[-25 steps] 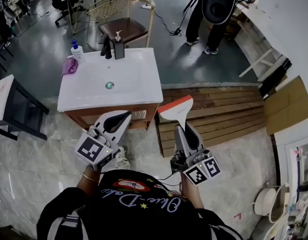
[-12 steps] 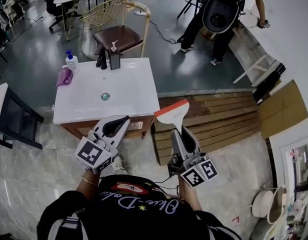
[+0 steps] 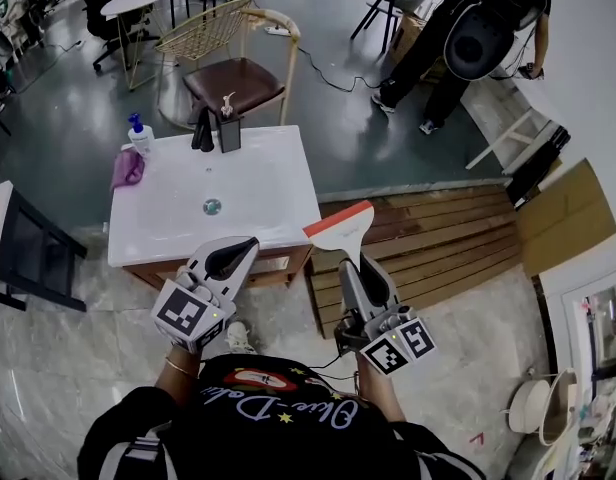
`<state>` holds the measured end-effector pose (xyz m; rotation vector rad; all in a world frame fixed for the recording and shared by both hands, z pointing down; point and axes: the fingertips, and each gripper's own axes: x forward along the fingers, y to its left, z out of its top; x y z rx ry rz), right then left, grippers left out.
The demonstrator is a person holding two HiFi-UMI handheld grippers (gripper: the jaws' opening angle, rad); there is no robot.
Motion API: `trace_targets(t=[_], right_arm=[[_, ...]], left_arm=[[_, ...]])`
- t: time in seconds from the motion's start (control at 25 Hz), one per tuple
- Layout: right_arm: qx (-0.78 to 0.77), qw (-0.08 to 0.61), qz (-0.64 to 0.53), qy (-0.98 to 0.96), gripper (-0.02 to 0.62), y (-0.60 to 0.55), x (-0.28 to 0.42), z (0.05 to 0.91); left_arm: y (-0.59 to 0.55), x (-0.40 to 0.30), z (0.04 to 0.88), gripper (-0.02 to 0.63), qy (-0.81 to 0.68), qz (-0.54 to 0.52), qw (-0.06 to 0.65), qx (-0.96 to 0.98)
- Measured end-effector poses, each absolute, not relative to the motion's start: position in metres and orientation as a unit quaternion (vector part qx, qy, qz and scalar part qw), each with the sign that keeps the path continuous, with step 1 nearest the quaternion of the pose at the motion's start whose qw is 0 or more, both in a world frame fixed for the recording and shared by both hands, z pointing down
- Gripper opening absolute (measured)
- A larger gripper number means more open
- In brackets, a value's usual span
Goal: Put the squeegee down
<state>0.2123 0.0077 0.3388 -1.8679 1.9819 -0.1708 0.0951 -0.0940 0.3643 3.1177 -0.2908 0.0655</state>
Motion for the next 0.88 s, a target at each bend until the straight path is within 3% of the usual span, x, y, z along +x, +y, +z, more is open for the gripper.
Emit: trace_targets(t=[0.88], right_arm=[[-0.681,0.193,-0.065,0.704,0.098,-0.043,0.22,0.34]], left_arm=[[-0.147,0.107,0.367,0.015,-0.081,0.019,0.006,0.997]])
